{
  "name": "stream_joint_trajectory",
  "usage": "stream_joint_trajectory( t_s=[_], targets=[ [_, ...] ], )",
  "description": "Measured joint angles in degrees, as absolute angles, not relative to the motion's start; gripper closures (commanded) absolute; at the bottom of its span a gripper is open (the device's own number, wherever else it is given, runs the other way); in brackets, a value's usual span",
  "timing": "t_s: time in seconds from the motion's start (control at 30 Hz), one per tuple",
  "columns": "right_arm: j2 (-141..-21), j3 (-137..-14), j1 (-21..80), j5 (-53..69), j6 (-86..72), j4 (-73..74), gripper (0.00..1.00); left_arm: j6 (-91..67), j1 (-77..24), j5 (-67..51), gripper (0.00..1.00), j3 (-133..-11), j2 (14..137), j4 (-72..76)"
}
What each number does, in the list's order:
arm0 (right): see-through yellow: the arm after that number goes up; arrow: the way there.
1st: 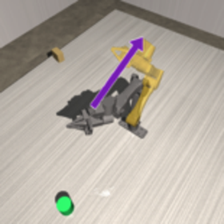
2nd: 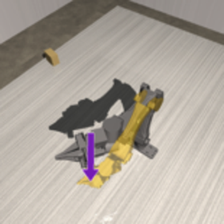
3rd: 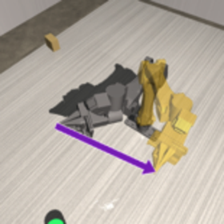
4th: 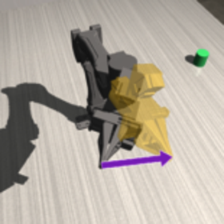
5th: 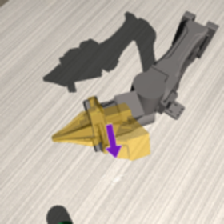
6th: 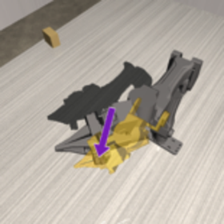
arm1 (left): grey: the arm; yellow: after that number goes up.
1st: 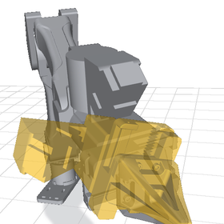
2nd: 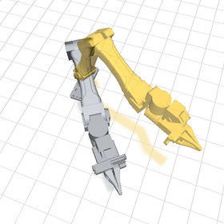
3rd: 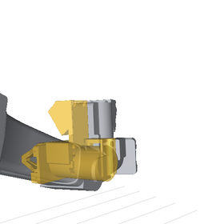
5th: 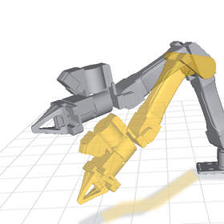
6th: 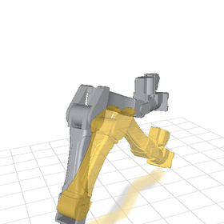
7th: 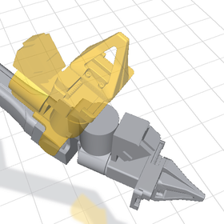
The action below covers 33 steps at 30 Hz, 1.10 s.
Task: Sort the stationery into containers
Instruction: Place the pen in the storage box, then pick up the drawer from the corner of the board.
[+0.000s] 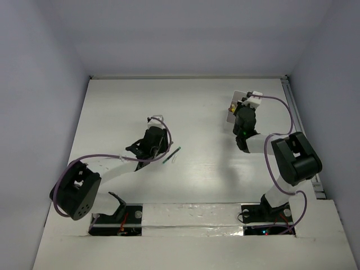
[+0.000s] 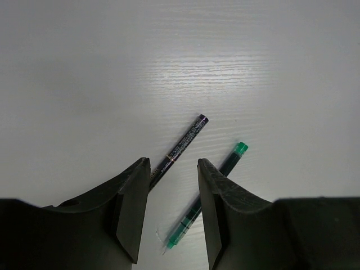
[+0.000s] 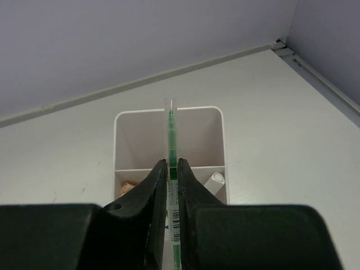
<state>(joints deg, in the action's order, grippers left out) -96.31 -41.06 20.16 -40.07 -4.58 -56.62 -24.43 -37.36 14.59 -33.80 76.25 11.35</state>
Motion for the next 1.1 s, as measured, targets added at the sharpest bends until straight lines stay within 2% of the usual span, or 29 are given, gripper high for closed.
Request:
stream_joint_trajectory(
  t_s=[0.1, 0.13, 0.23, 0.57, 0.83, 1.03, 1.1],
  targets=[
    [-95.9, -41.6, 20.2, -40.4, -5.1, -54.0, 0.81, -23.8, -37.4, 14.3, 0.64, -34.7, 77.4, 11.4],
    [-95.6, -41.7, 20.2, -40.5, -5.5, -53.1, 0.74, -23.5, -37.4, 14.1, 0.64, -35.0, 77.8, 11.4],
    [-95.1, -42.0, 20.2, -40.8, -6.3, -51.0, 0.64, -22.9, -37.4, 13.6, 0.64, -35.6, 79.5, 11.5],
    [-93.0, -42.0, 20.2, -40.7, -7.6, -47.5, 0.59, -21.7, -37.4, 12.4, 0.64, -36.8, 84.4, 11.2],
    [-82.2, -42.0, 20.2, -38.3, -10.8, -41.2, 0.49, -21.1, -37.4, 12.6, 0.66, -37.6, 84.7, 11.3],
    [-76.3, -42.0, 20.2, -34.0, -14.0, -38.3, 0.46, -20.6, -37.4, 12.2, 0.67, -37.7, 86.3, 11.3],
    [-76.0, -42.0, 20.2, -32.5, -15.1, -37.1, 0.46, -20.4, -37.4, 12.0, 0.70, -38.1, 87.2, 11.2]
  ],
)
